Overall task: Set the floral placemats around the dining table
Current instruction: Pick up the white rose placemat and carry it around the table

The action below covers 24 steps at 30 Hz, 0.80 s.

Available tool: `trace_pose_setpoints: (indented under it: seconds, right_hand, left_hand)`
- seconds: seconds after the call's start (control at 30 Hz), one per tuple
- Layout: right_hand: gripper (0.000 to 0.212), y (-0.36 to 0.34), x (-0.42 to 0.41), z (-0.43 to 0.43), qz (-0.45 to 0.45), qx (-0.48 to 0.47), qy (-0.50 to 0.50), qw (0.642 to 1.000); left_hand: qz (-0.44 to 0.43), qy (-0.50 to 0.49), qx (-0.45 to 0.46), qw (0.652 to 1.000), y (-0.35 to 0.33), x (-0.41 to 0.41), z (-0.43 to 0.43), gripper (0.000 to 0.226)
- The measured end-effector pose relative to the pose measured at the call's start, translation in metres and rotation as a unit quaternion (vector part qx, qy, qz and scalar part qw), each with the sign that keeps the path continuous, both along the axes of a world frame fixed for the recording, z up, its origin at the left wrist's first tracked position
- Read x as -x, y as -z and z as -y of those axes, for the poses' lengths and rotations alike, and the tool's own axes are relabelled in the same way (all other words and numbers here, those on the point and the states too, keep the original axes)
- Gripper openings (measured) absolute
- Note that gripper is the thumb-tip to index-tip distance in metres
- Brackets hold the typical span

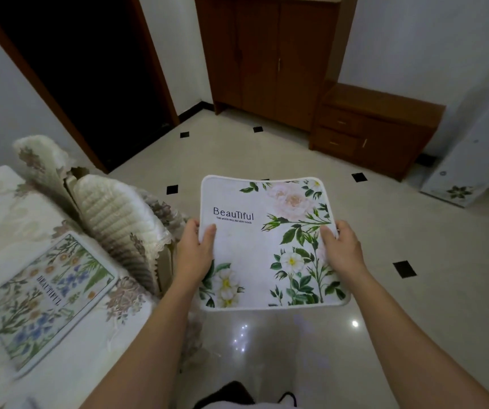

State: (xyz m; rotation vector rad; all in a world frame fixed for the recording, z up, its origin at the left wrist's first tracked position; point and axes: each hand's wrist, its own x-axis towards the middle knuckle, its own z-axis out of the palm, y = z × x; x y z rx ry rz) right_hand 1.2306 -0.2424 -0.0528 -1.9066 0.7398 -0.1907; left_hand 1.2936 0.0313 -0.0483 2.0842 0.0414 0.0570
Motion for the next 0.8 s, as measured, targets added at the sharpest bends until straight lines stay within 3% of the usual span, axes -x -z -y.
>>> trace_pose_setpoints:
  seconds: [0.4,0.57,0.8]
  right_hand:
    - [0.015,0.016,-0.16,0.025,-0.007,0.001,-0.055,0.998]
    - [0.012,0.014,-0.265,0.028,-0.005,0.006,-0.074,0.997]
    - [0.013,0.003,-0.411,0.005,-0.001,0.003,-0.103,0.995]
  left_hand:
    - [-0.006,-0.053,0.025,0.998,0.022,-0.134,0.021,0.018]
    - [-0.014,-0.073,0.067,0.995,0.025,-0.221,0.022,0.032]
    - [-0.014,-0.097,0.074,0.992,0.018,-0.352,0.003,0.006]
